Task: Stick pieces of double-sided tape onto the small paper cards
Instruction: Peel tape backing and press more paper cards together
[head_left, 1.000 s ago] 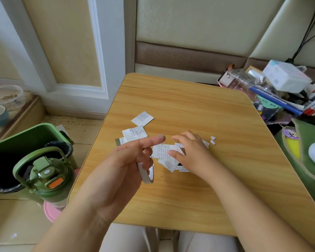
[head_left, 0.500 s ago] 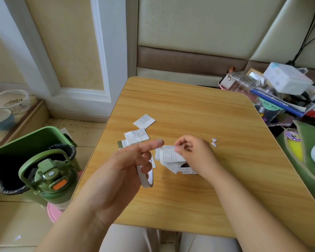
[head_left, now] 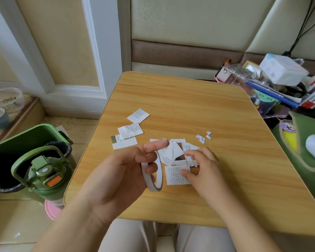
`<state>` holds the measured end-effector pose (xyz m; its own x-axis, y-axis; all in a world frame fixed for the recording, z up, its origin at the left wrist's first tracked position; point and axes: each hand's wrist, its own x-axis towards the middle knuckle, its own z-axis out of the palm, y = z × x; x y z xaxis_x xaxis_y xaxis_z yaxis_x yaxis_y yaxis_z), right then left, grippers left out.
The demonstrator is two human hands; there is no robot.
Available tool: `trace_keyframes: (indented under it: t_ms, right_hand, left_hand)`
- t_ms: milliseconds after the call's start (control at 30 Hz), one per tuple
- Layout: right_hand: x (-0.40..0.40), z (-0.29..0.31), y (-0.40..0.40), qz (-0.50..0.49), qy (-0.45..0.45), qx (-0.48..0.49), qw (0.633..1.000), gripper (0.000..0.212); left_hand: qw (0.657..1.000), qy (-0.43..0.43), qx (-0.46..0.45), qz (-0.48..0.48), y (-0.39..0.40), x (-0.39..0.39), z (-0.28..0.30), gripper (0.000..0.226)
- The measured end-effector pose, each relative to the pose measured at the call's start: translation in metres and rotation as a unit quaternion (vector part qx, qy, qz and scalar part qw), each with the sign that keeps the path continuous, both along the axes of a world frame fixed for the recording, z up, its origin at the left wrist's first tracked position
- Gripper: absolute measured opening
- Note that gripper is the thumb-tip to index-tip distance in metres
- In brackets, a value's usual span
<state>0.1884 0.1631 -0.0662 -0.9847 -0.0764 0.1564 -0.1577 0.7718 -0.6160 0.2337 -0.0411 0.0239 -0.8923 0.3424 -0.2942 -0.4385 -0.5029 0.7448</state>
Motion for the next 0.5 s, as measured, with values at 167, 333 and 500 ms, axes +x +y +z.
trace_keyframes:
  t_ms: [167, 333, 500]
  right_hand:
    - [0.019, 0.053, -0.007, 0.071, 0.053, -0.205, 0.975, 0.020]
    - [0.031, 0.094, -0.009, 0.149, 0.018, -0.229, 0.962, 0.025]
    - [0.035, 0.099, -0.012, 0.156, -0.005, -0.204, 0.966, 0.017]
  left_hand:
    - [0.999, -0.005, -0.017, -0.027, 0.001, 0.001, 0.000, 0.051]
    - [0.995, 0.033, -0.089, -0.037, 0.015, 0.004, 0.012, 0.040]
    - [0.988, 0.047, -0.144, -0.033, 0.017, 0.006, 0.015, 0.040]
